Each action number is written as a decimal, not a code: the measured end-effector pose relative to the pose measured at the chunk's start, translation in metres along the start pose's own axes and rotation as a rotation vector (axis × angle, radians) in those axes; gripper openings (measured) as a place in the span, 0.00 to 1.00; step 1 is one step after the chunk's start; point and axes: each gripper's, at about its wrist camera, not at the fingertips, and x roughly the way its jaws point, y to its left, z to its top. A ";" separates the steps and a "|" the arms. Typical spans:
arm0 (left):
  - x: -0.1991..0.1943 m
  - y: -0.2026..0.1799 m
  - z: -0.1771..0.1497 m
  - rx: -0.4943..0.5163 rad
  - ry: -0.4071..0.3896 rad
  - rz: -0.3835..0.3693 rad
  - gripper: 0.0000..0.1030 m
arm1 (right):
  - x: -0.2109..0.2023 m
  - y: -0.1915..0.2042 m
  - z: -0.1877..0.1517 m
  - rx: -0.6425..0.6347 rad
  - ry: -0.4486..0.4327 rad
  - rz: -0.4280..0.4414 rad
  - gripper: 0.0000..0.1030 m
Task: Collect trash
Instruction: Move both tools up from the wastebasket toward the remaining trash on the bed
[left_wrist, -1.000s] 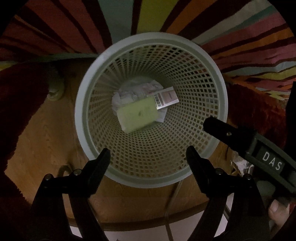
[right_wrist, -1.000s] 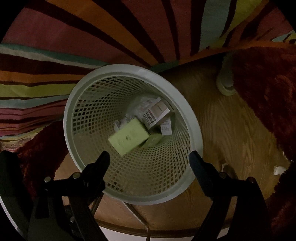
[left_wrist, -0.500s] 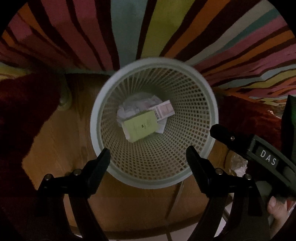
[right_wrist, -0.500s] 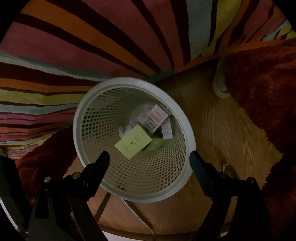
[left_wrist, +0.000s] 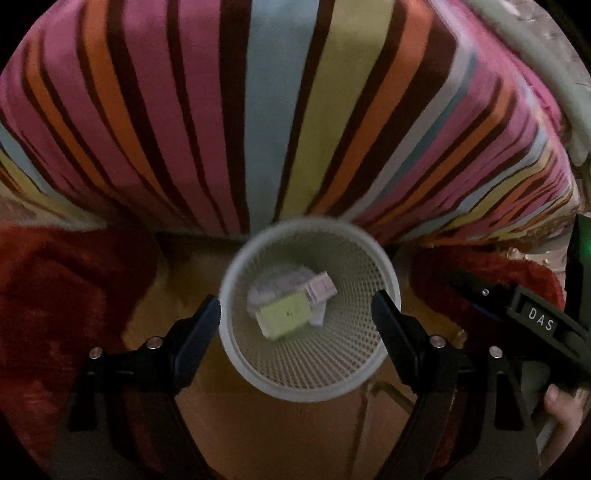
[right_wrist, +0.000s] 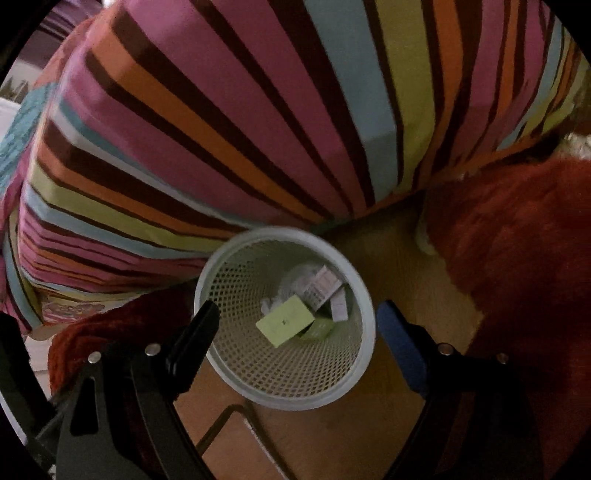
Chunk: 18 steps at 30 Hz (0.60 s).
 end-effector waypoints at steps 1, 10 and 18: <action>-0.007 -0.001 0.000 0.009 -0.027 0.004 0.79 | -0.005 0.000 0.001 -0.009 -0.017 0.001 0.81; -0.052 0.001 0.009 0.024 -0.195 0.026 0.79 | -0.052 0.005 0.005 -0.069 -0.194 0.006 0.81; -0.089 0.006 0.033 0.017 -0.320 0.051 0.79 | -0.086 0.015 0.029 -0.131 -0.346 -0.003 0.81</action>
